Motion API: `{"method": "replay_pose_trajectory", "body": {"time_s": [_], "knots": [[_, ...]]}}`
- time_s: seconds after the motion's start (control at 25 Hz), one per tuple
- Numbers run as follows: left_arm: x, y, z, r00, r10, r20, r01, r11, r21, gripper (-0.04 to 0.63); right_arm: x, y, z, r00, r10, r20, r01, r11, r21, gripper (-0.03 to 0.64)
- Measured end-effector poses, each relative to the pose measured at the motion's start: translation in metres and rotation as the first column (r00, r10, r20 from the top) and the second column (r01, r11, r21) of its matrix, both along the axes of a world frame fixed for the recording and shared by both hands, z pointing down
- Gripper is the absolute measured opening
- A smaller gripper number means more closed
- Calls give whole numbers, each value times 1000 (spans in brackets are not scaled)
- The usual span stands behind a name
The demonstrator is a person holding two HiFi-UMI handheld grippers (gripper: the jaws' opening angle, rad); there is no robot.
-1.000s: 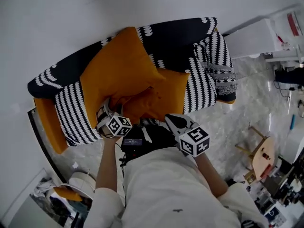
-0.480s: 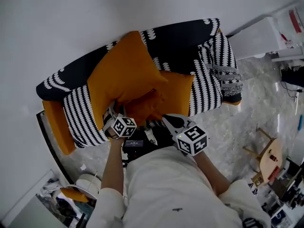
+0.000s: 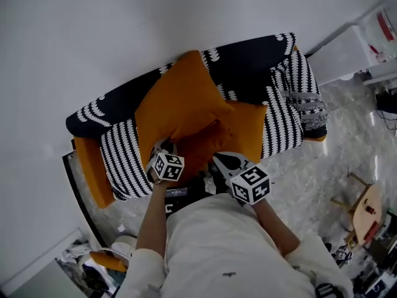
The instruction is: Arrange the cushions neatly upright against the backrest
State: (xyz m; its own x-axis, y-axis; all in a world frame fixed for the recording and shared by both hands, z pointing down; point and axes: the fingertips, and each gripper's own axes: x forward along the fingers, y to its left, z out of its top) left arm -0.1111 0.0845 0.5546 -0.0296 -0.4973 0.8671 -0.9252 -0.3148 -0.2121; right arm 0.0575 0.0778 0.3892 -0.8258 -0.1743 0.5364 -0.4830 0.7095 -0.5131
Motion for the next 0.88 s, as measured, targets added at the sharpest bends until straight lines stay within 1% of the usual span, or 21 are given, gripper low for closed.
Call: {"method": "replay_pose_trajectory", "body": {"time_s": [0.16, 0.32, 0.48, 0.64, 0.76, 0.88], "knots": [[-7, 3, -16, 997, -8, -72, 9, 1000, 12, 44, -12, 9, -5, 1000, 14, 2, -14, 1000, 13, 8], [-24, 5, -36, 989, -57, -140, 66, 996, 58, 37, -24, 22, -10, 1000, 25, -4, -24, 999, 30, 8], [-47, 12, -55, 978, -87, -189, 107, 989, 100, 32, -38, 34, -15, 999, 30, -14, -29, 998, 53, 8], [-72, 20, -80, 963, -119, -242, 158, 977, 147, 29, -51, 43, -22, 999, 32, -22, -30, 997, 77, 8], [-88, 26, -102, 956, -129, -263, 184, 964, 193, 26, -59, 48, -24, 999, 33, -34, -30, 995, 94, 8], [-105, 37, -120, 944, -152, -293, 222, 950, 221, 25, -68, 53, -26, 998, 37, -41, -33, 994, 102, 8]]}}
